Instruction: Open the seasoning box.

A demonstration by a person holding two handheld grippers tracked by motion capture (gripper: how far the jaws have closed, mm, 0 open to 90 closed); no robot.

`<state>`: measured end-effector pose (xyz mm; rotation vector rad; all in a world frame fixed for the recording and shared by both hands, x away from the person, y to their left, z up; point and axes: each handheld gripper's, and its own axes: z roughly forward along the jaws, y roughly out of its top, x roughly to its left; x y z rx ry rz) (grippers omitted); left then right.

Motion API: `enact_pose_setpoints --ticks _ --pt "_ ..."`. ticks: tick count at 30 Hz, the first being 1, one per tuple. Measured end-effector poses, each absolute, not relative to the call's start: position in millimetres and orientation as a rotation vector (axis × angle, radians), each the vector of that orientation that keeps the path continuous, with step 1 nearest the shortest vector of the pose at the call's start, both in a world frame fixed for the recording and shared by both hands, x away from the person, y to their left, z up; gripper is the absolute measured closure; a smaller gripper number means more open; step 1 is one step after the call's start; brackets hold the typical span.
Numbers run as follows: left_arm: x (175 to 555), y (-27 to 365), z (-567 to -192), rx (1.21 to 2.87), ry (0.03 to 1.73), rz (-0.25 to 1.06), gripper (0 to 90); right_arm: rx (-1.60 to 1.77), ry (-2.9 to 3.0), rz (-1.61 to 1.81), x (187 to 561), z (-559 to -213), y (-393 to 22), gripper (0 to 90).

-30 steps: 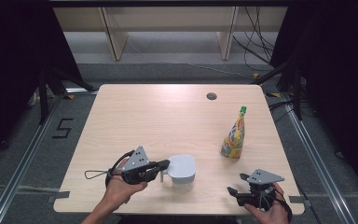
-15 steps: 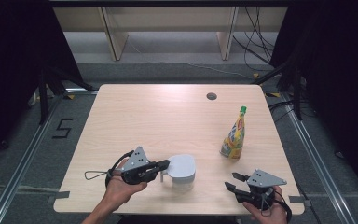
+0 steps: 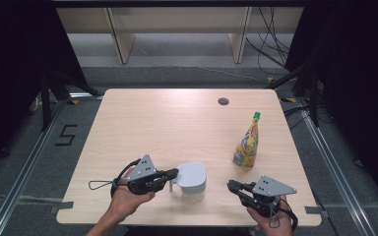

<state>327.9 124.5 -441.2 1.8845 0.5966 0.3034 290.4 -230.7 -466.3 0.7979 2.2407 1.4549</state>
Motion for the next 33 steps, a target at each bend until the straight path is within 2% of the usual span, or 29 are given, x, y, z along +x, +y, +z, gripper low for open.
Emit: enact_pose_setpoints --ticks 6,33 --pt "327.5 124.7 -441.6 1.878 0.608 0.296 88.8 0.752 2.250 1.485 294.4 -461.8 -221.3 90.0" --pt "326.1 126.6 -443.6 1.869 0.600 0.306 88.8 0.638 2.278 1.473 307.5 -454.3 -191.3 90.0"
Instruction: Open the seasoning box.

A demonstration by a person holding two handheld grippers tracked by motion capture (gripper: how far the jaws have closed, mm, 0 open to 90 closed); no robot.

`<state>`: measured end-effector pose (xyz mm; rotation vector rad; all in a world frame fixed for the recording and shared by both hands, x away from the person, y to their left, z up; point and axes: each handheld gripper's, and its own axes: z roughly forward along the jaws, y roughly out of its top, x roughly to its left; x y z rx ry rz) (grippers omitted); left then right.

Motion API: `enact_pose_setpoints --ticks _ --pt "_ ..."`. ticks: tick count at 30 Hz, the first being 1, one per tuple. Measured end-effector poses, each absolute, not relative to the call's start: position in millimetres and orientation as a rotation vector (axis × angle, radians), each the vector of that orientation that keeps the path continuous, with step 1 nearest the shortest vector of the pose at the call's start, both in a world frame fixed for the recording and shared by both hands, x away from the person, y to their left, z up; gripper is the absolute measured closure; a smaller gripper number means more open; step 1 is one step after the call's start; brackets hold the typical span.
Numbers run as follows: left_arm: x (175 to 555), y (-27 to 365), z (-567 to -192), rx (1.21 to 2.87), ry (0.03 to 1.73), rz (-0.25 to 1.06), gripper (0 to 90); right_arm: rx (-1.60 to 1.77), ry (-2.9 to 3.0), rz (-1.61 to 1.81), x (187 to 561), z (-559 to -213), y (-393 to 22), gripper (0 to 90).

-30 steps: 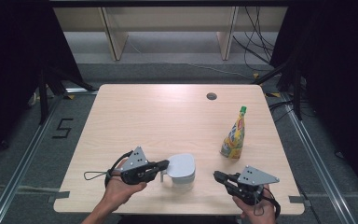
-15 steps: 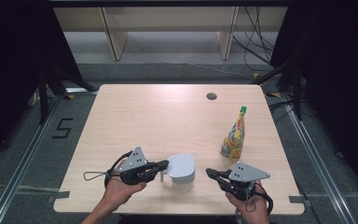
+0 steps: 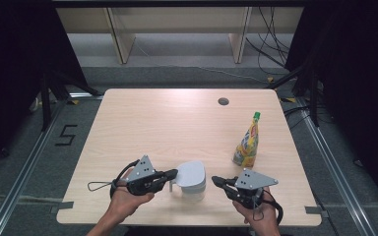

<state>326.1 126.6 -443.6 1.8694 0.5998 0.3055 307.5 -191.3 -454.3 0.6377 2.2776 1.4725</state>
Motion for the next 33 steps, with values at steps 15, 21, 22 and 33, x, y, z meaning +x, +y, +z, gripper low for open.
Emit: enact_pose_setpoints --ticks 15,21,22,33 --pt "326.3 128.8 -445.5 1.860 0.607 0.296 88.8 0.587 2.287 1.469 310.6 -449.4 -178.5 90.0" --pt "326.5 129.7 -446.1 1.858 0.608 0.295 88.6 0.559 2.284 1.457 311.6 -448.1 -172.7 90.0" --pt "326.6 129.8 -446.1 1.858 0.608 0.294 88.6 0.554 2.297 1.464 311.6 -447.3 -172.7 90.0" --pt "329.2 141.6 -446.7 1.859 0.582 0.227 60.3 0.540 2.264 1.505 310.2 -441.6 -170.8 90.0"
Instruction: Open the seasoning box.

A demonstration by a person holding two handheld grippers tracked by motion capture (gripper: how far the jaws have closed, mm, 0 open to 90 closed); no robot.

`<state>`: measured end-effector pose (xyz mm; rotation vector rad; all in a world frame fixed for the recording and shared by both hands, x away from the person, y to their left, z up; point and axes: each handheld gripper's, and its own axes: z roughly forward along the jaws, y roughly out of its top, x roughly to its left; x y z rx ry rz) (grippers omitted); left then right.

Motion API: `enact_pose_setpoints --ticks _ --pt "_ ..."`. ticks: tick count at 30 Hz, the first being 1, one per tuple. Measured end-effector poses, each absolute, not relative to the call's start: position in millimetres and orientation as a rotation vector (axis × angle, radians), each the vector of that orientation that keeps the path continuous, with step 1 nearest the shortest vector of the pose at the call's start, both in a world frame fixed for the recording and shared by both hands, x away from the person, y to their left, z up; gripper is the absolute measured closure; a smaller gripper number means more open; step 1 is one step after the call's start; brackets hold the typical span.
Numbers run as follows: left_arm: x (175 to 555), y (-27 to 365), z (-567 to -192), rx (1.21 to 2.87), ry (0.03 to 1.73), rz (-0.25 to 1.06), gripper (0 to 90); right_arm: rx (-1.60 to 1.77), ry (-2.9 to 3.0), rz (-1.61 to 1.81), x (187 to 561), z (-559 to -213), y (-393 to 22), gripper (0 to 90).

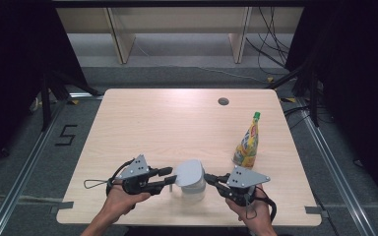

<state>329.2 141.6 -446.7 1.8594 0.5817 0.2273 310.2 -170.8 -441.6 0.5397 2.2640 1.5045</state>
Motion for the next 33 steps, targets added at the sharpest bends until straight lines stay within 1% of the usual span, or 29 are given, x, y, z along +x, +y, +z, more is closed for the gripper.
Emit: enact_pose_setpoints --ticks 4,5,6,7,8,10,12,14,16,17,18,23,26,27,30,33 --pt "324.4 146.8 -455.7 1.853 0.570 0.195 46.4 0.534 2.276 1.509 311.0 -440.3 -170.7 90.0" --pt "324.5 149.4 -457.2 1.868 0.549 0.199 44.0 0.534 2.281 1.503 310.8 -440.3 -170.7 90.0" --pt "322.5 151.2 -459.4 1.863 0.560 0.188 43.0 0.518 2.280 1.494 311.4 -440.0 -170.9 90.0" --pt "321.3 153.2 -461.1 1.859 0.560 0.193 39.9 0.525 2.276 1.502 310.7 -440.0 -170.0 90.0" --pt "319.5 155.1 -463.3 1.851 0.568 0.182 39.9 0.525 2.276 1.502 310.7 -440.0 -170.0 90.0" --pt "317.2 160.2 -466.0 1.863 0.552 0.200 37.3 0.535 2.281 1.510 309.2 -438.9 -168.6 90.0" --pt "313.4 163.1 -469.8 1.859 0.577 0.202 34.8 0.514 2.280 1.506 310.4 -437.9 -167.5 90.0" --pt "312.1 166.5 -472.8 1.874 0.562 0.221 34.2 0.512 2.277 1.500 310.4 -437.5 -167.0 90.0" --pt "310.2 169.0 -476.3 1.884 0.581 0.223 32.9 0.507 2.268 1.510 310.7 -437.0 -164.2 90.0" --pt "308.3 169.1 -478.8 1.878 0.618 0.211 32.0 0.508 2.282 1.505 310.3 -436.1 -164.2 90.0" --pt "309.3 171.1 -480.9 1.900 0.594 0.222 31.2 0.510 2.267 1.517 310.4 -435.9 -162.5 90.0" --pt "305.8 173.6 -487.2 1.921 0.630 0.234 28.0 0.518 2.283 1.517 309.8 -431.9 -158.2 90.0" --pt "303.7 175.0 -489.8 1.920 0.641 0.239 26.9 0.472 2.257 1.520 311.9 -429.7 -153.9 90.0" --pt "301.9 174.8 -491.3 1.909 0.675 0.223 26.9 0.474 2.261 1.520 311.5 -428.9 -152.6 90.0" --pt "301.6 177.9 -494.7 1.937 0.665 0.242 26.0 0.464 2.270 1.525 310.6 -426.5 -146.6 90.0" --pt "298.8 178.4 -497.5 1.929 0.718 0.222 26.0 0.442 2.253 1.533 311.1 -424.8 -140.6 90.0"
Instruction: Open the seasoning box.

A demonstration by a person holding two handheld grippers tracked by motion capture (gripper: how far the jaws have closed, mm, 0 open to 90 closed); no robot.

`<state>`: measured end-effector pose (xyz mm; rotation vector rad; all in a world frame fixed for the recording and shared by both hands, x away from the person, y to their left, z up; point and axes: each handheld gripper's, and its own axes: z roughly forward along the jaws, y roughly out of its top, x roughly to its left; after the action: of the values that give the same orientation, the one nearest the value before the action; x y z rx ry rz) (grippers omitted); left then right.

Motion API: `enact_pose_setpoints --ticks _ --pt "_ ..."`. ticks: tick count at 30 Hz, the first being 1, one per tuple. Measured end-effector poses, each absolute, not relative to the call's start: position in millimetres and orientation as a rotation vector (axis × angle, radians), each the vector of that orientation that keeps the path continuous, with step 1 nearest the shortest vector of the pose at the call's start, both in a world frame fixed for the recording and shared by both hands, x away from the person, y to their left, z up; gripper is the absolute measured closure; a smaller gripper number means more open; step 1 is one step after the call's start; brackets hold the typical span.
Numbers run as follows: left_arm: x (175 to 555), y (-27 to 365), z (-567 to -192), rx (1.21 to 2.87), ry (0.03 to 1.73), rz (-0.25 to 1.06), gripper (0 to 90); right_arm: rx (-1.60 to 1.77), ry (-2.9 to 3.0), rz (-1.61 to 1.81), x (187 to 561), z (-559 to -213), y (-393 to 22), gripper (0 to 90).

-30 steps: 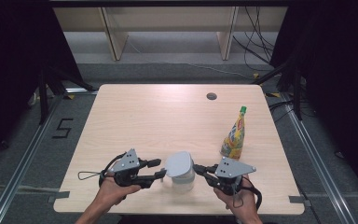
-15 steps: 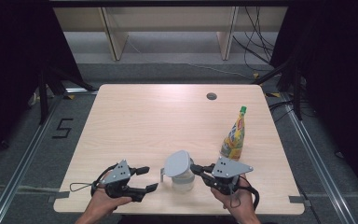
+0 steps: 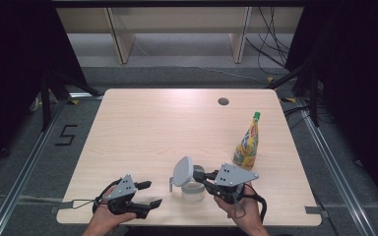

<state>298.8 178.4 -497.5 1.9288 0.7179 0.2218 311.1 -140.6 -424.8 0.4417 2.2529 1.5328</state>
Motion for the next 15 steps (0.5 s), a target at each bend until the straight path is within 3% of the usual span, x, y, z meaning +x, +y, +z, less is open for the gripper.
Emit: enact_pose_setpoints --ticks 15 --pt "295.1 177.9 -498.7 1.946 0.717 0.223 25.7 0.372 2.281 1.511 309.1 -419.7 -117.2 90.0"
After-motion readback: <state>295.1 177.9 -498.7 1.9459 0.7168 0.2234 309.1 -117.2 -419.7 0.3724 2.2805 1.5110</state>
